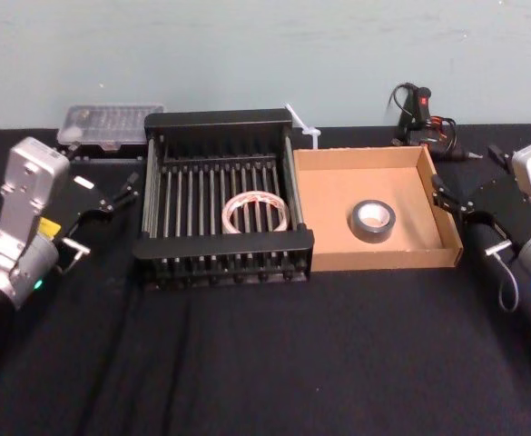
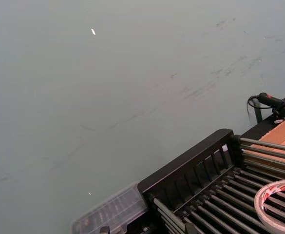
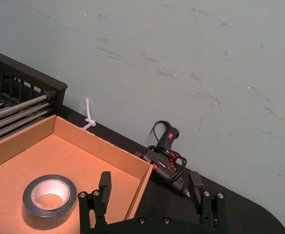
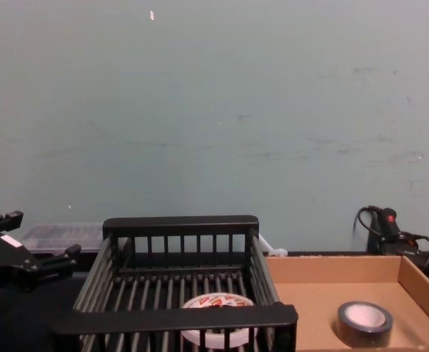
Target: Pick up the white tape and place it into the black box , Pick up the silver tape and place it into the brown box.
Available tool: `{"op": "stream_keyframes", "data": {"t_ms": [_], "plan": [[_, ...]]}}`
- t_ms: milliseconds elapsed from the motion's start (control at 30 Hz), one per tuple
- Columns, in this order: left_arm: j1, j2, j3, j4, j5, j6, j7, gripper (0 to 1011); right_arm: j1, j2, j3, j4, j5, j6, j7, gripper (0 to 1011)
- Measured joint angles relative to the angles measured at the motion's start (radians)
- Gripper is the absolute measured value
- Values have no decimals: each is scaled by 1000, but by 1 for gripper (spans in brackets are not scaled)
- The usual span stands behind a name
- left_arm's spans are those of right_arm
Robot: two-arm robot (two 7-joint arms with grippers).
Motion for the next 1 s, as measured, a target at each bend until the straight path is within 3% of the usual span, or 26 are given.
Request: {"op": "stream_keyframes", "data": {"t_ms": [1000], "plan": [[0,0,0,0,0,0,0,1001,0,0,0,0,0,0,0,1002]]}}
